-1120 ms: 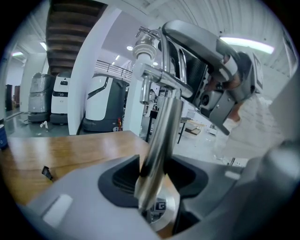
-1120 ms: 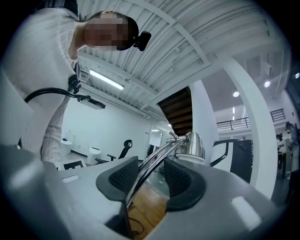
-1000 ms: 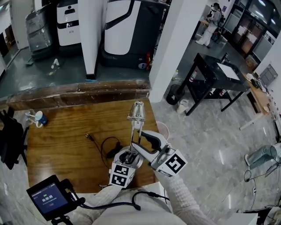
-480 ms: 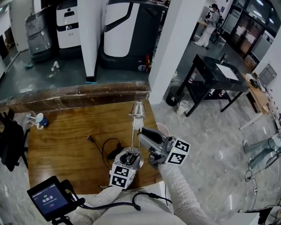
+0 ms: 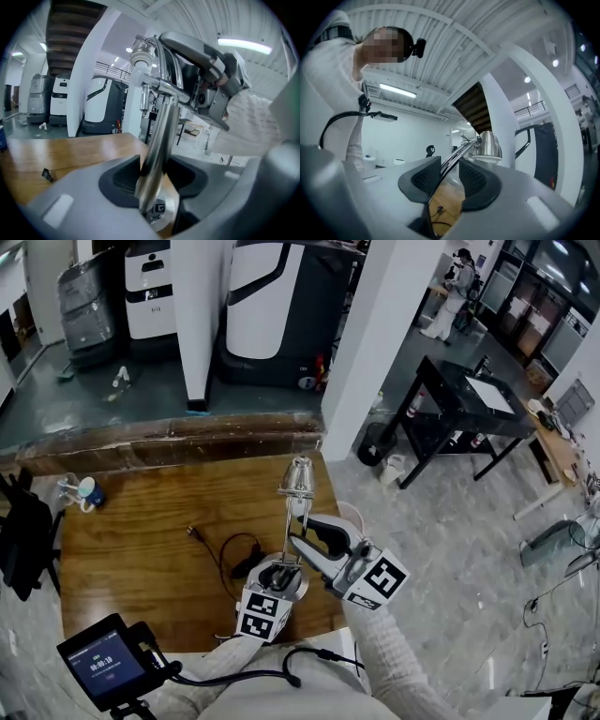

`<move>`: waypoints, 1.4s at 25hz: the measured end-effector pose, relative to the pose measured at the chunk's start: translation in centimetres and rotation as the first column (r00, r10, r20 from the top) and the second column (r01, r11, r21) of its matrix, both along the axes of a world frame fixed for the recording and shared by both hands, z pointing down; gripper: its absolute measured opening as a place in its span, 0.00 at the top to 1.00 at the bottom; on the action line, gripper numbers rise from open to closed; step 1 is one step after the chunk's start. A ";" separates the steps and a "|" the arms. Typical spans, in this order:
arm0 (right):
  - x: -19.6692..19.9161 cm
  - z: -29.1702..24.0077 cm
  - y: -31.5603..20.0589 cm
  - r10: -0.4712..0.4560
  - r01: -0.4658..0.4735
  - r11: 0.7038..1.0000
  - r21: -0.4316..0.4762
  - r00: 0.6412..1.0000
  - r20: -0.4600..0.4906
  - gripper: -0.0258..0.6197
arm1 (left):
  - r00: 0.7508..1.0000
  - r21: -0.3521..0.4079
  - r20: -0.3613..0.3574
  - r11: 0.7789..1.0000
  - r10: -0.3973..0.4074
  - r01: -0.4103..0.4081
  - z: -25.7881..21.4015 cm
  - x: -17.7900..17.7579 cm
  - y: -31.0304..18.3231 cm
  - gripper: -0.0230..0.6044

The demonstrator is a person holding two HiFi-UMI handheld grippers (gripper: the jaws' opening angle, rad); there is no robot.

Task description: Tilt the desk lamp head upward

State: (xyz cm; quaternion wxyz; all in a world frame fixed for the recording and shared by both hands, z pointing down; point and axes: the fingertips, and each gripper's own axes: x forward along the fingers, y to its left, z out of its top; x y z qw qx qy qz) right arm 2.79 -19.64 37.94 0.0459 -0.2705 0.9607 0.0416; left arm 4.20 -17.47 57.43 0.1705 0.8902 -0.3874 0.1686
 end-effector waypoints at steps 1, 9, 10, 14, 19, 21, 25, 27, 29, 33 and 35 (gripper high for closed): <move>-0.1 -0.2 0.4 0.012 -0.011 0.999 0.043 1.000 -0.017 0.77 | 1.000 0.000 0.002 1.000 -0.002 0.002 0.0 -0.1 0.0 0.69; -0.5 -1.2 1.5 0.059 -0.050 0.979 0.200 0.997 -0.042 0.77 | 1.000 -0.008 0.010 1.000 -0.015 0.015 0.1 -0.3 -0.3 0.69; -0.5 -1.2 1.5 0.053 -0.044 0.979 0.197 0.998 -0.044 0.77 | 1.000 -0.008 0.009 1.000 -0.016 0.016 0.1 -0.3 -0.3 0.69; -0.5 -0.8 1.4 0.026 -0.018 0.991 0.133 0.998 -0.056 0.77 | 1.000 -0.011 0.019 1.000 -0.012 0.012 0.2 -0.3 -0.2 0.69; 0.4 -1.1 0.9 -0.026 0.028 0.999 -0.022 0.997 0.075 0.73 | 1.000 -0.007 0.016 1.000 -0.014 0.014 0.2 -0.3 -0.1 0.69; 1.1 -1.4 0.6 -0.019 0.024 0.999 -0.040 0.993 0.117 0.71 | 1.000 -0.010 0.010 1.000 -0.015 0.015 0.2 -0.2 -0.1 0.69; 2.4 -1.5 0.5 0.038 -0.033 0.999 -0.031 0.985 0.170 0.71 | 1.000 -0.008 0.001 1.000 -0.014 0.014 0.1 -0.2 -0.1 0.69; 3.7 -1.5 0.5 0.104 -0.102 0.995 -0.024 0.972 0.212 0.74 | 1.000 -0.006 -0.004 1.000 -0.006 0.006 0.1 -0.3 0.0 0.69; 4.7 -1.6 1.1 0.167 -0.170 0.985 -0.006 0.959 0.229 0.80 | 1.000 0.006 -0.007 1.000 0.002 -0.002 -0.4 -0.3 0.4 0.68; 5.2 -2.1 4.9 0.282 -0.290 0.957 0.002 0.932 0.225 0.94 | 0.999 0.034 -0.036 0.999 -0.008 0.009 -2.8 -1.7 3.2 0.68; 5.1 -1.6 6.1 0.332 -0.334 0.942 -0.024 0.920 0.210 0.96 | 0.999 0.052 -0.047 0.999 -0.011 0.013 -3.7 -2.5 4.0 0.68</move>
